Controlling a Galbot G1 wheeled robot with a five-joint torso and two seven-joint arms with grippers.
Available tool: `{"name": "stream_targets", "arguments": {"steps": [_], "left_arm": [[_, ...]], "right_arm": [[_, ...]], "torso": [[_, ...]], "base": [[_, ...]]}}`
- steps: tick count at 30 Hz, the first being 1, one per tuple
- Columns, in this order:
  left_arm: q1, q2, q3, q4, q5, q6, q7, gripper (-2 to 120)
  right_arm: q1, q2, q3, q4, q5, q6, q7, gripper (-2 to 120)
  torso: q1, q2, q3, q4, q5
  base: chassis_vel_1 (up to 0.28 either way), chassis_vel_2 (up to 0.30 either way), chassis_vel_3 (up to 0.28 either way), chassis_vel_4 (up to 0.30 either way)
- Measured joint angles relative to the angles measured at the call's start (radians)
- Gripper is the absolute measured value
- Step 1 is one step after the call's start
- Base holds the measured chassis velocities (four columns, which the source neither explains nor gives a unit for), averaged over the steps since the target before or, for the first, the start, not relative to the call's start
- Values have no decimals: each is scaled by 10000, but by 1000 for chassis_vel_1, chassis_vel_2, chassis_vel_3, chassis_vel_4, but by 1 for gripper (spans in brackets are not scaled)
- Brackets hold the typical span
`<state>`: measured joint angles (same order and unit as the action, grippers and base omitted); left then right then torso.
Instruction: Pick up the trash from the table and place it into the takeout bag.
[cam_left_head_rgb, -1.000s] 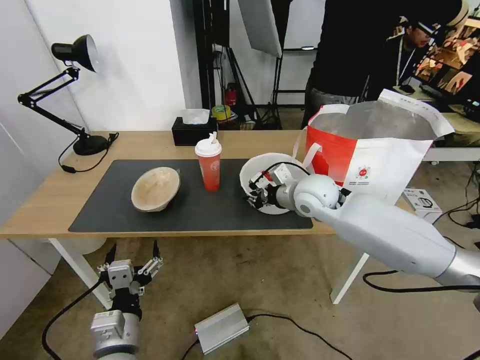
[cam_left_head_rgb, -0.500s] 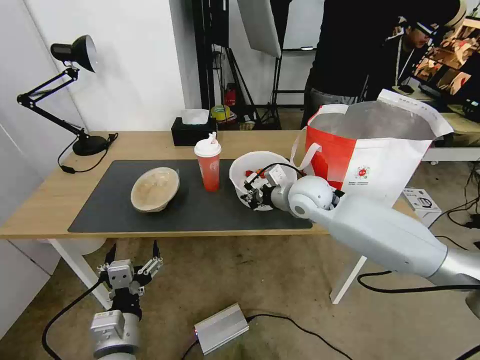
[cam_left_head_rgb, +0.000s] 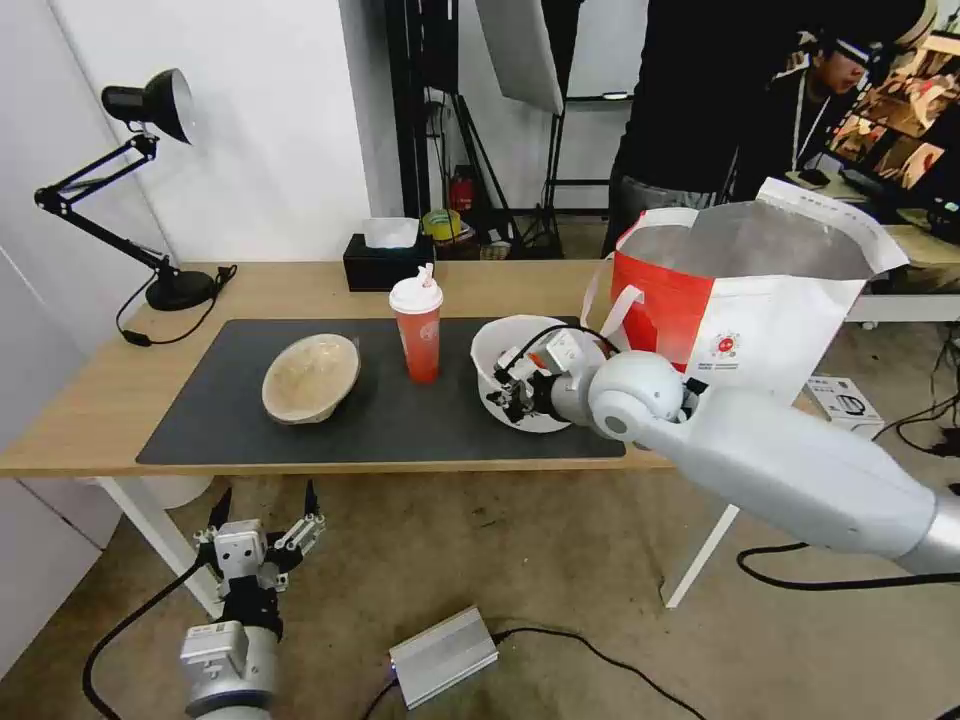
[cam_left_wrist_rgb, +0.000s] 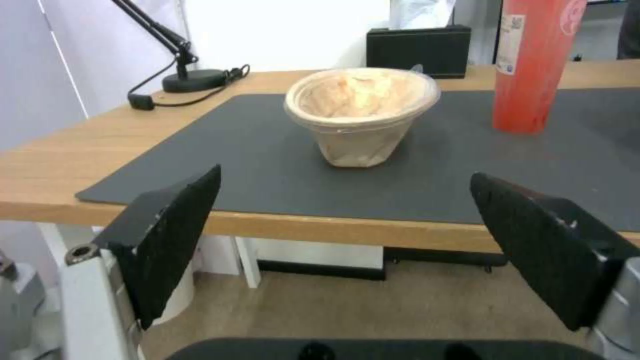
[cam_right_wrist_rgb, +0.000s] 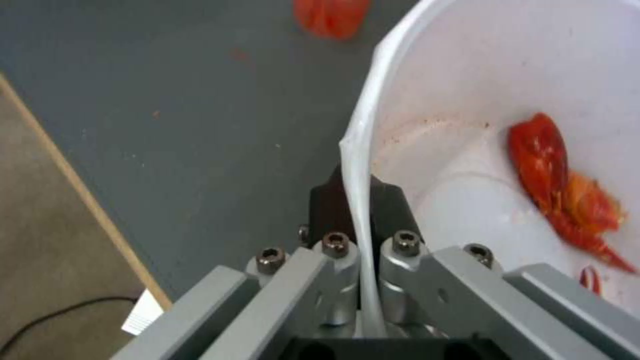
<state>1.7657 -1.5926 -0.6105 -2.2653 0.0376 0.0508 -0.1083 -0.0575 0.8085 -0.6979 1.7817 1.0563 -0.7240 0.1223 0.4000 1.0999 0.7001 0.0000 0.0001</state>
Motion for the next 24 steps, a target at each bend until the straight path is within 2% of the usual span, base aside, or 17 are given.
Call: {"name": "stream_targets", "arguments": {"steps": [13,24], "left_arm": [[20,1,35,-40,8,-1,0,100],[7,3,92,-45,27,-1,3,100]], "right_arm": [[282,-821,-97,1244,418,0,263,0],[605,-1040,-333,2292,1039,0,559,0]], "torso": [[0,1,-2,0,-1],[0,2,-2,0,-1]], "base": [[0,0,0,0],[0,0,0,0]]}}
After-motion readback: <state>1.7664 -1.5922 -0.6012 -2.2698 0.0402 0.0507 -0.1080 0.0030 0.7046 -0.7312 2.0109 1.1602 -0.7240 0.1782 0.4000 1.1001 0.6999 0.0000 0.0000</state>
